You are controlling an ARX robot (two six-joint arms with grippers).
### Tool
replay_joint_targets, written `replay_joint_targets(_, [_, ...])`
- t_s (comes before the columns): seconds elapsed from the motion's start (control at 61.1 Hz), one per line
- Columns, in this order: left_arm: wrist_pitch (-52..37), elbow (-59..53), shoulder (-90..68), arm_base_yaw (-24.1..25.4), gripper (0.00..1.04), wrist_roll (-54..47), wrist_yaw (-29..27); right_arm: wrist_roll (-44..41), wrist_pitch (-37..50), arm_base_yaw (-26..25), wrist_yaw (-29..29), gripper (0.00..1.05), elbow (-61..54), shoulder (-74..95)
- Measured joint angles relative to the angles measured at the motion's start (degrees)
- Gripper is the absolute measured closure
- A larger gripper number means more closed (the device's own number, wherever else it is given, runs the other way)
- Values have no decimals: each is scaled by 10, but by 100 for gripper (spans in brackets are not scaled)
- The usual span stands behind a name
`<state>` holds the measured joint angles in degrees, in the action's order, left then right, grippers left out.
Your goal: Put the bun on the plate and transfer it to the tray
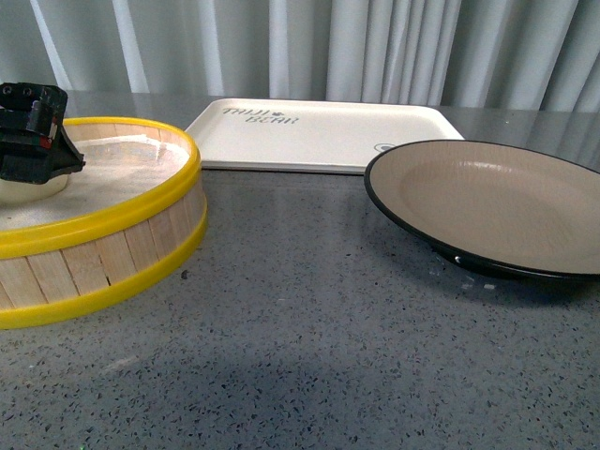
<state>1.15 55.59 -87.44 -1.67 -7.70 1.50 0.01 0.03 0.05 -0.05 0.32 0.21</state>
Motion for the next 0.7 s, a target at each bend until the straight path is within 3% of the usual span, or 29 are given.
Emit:
replay_joint_targets(0.426, [-6, 0, -15, -12, 7, -13, -15, 0, 0, 0, 0, 8, 0, 0])
replay_joint_targets(0.704, [-8, 0, -16, -12, 45, -22, -20, 0, 0, 0, 0, 8, 0, 0])
